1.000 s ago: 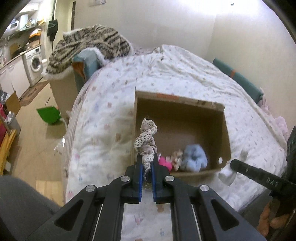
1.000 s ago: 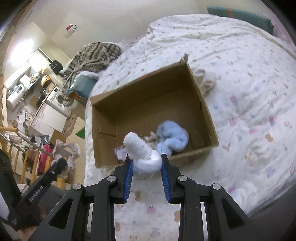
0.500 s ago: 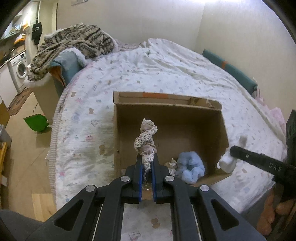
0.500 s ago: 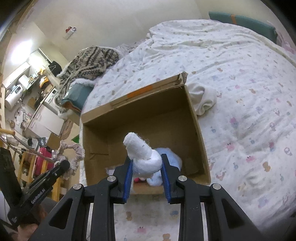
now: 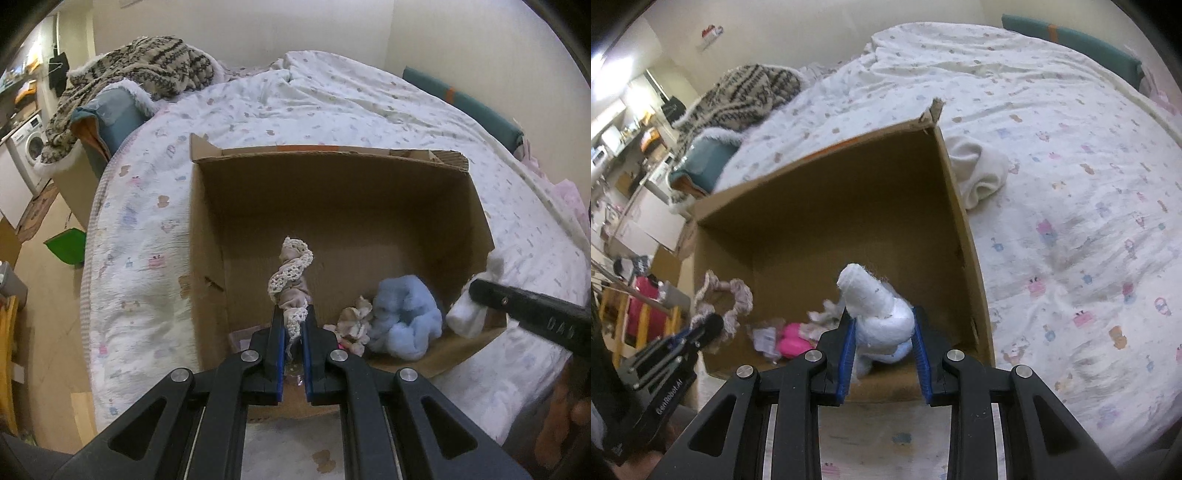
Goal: Organize soft objects
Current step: 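Carry the lace scrunchie and white sock into the box and open both tools, then lift both open tools up away from the box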
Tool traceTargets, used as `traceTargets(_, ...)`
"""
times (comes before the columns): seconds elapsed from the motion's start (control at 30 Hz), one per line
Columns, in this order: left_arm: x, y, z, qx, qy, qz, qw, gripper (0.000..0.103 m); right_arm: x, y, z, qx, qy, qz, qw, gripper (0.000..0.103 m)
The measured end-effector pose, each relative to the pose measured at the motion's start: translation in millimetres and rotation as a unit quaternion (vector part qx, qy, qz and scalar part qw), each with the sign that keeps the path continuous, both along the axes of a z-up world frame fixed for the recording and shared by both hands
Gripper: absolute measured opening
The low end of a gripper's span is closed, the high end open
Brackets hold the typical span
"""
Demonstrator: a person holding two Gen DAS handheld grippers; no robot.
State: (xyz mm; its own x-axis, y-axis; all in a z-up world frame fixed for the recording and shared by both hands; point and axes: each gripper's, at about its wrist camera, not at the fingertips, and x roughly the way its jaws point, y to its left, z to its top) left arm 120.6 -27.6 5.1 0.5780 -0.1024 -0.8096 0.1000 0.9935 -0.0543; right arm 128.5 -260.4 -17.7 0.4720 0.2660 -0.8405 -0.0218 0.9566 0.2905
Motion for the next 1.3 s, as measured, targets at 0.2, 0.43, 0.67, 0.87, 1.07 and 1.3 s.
traceTargets(0.2, 1, -6, -13, 0.004, 0.017, -0.012, 0.9998, 0.008, 0, 7, -11, -0.012, 0.018, 0.011, 1.0, 0.031)
traceTargets(0.43, 2, -3, -15, -0.001, 0.021, 0.0, 0.9998, 0.009, 2, 14, -15, -0.029, 0.023, 0.019, 0.999, 0.031)
traceTargets(0.67, 0, -4, -16, -0.002, 0.027, -0.002, 0.9996, 0.017, 3, 11, -17, -0.026, 0.026, 0.013, 0.999, 0.031)
traceTargets(0.87, -4, -3, -10, -0.004, 0.014, 0.001, 0.9999, 0.047, 4, 10, -16, -0.026, 0.025, 0.01, 0.999, 0.031)
traceTargets(1.07, -11, 2, 0, -0.006, -0.005, 0.016, 0.9998, 0.058, 2, 7, -11, -0.028, 0.013, 0.007, 1.0, 0.033)
traceTargets(1.3, -21, 15, 16, -0.001, -0.029, 0.047, 0.9985, 0.058, -3, 1, 9, -0.015, -0.028, -0.013, 0.999, 0.07)
